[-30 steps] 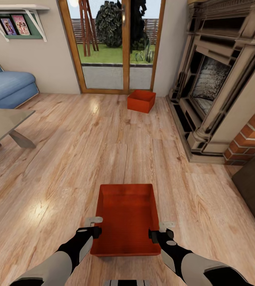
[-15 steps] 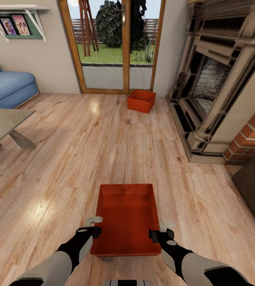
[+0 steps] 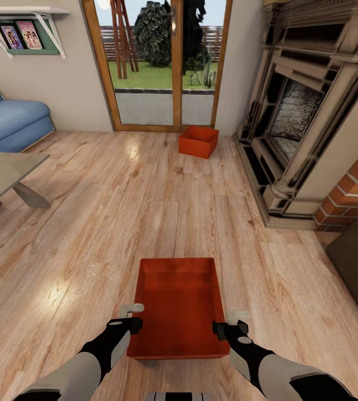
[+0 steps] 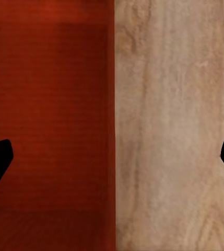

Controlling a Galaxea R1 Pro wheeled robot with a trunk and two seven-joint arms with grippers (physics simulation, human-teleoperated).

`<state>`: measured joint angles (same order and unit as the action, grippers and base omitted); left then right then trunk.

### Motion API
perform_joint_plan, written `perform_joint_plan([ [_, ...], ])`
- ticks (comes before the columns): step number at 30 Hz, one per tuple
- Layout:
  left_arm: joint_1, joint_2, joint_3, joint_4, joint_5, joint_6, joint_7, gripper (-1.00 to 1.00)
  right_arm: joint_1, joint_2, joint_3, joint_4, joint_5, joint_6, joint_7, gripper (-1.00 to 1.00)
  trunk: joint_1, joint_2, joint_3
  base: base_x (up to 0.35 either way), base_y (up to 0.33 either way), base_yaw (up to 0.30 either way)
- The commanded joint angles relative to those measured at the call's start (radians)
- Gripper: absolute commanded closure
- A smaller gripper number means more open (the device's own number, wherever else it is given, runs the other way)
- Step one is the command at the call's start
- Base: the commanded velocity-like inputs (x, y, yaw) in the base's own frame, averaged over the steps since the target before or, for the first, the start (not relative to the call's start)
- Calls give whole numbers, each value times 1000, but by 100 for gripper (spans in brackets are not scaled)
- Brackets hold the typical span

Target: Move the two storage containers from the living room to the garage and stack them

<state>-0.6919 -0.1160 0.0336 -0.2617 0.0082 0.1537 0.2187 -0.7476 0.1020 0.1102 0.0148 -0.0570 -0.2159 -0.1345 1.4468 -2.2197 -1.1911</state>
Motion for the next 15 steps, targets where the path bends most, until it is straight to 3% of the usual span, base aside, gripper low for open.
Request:
perform_joint_plan([
  [1,0,-1,3,-2,1,5,2,-100,-1,0,8,1,-6,-3,-4,-100,0,0,-1,0,0,0],
  [15,0,-1,3,-4,1,5,2,-100,0,1,11,1,-4,-2,-4,-100,0,0,-1,0,0,0],
])
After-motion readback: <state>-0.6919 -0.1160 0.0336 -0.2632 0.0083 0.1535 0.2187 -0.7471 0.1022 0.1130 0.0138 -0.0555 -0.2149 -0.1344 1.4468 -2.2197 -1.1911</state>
